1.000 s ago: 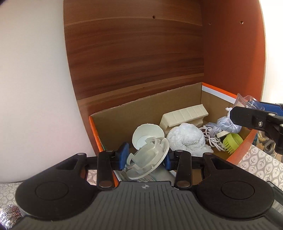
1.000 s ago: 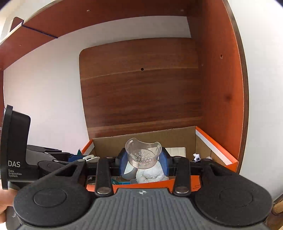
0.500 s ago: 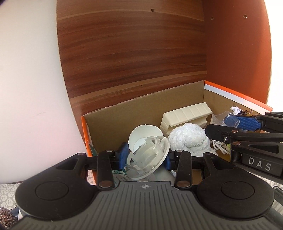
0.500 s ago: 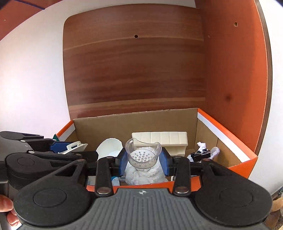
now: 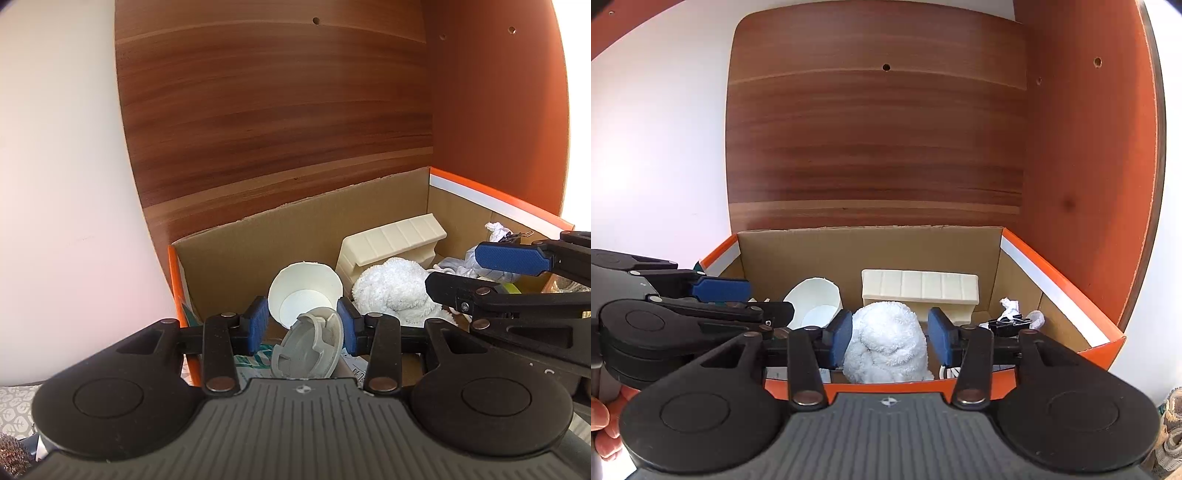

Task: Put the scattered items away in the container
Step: 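Lower the white part and strainer cup into the box and open both tools, then withdraw both open tools from the box toward the table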

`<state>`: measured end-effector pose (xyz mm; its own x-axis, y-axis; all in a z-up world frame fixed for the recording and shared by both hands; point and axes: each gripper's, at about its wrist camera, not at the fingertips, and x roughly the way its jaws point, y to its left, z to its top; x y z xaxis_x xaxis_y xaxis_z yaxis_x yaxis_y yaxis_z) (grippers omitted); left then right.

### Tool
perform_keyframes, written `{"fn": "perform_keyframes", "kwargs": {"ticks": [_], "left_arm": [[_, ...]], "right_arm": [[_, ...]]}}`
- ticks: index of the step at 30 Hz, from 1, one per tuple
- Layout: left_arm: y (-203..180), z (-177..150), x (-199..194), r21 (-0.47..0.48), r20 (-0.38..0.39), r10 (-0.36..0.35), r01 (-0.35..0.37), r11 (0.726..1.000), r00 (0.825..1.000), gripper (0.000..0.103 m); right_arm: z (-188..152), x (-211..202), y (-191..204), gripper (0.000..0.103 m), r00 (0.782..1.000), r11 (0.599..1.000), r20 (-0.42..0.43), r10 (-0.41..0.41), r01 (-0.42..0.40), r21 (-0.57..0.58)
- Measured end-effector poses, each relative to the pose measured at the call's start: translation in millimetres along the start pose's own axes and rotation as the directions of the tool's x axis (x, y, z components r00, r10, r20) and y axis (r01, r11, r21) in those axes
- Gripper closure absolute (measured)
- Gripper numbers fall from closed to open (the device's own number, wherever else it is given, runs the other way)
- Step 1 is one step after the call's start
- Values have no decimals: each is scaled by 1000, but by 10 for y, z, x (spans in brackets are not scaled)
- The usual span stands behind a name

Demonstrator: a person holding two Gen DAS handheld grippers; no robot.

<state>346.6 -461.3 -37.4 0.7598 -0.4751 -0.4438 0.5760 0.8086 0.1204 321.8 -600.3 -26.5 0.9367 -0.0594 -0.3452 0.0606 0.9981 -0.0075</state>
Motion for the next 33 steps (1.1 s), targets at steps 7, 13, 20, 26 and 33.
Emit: {"fn": "perform_keyframes", "kwargs": {"ticks": [7,13,20,26,33], "left_arm": [[-4,1,0,8,-3,13,-13,1000,1000,55],[-22,-26,-20,26,-8,21,-21,999,1000,53],[30,21,-65,-5,-3,24,-24,1000,1000,34],[130,125,-195,-92,38,47,-44,995,998,0],[190,126,-382,-135,24,50,-46,990,998,0]], "right_arm": [[-31,-32,-10,52,999,999,4,-35,35,7],[-80,-80,2,47,998,998,15,-68,68,18],[-79,-153,-8,47,999,995,18,-50,48,82],[-35,-376,-56,0,990,984,87,-107,93,152],[-1,-588,72,0,989,989,108,-100,87,120]]}}
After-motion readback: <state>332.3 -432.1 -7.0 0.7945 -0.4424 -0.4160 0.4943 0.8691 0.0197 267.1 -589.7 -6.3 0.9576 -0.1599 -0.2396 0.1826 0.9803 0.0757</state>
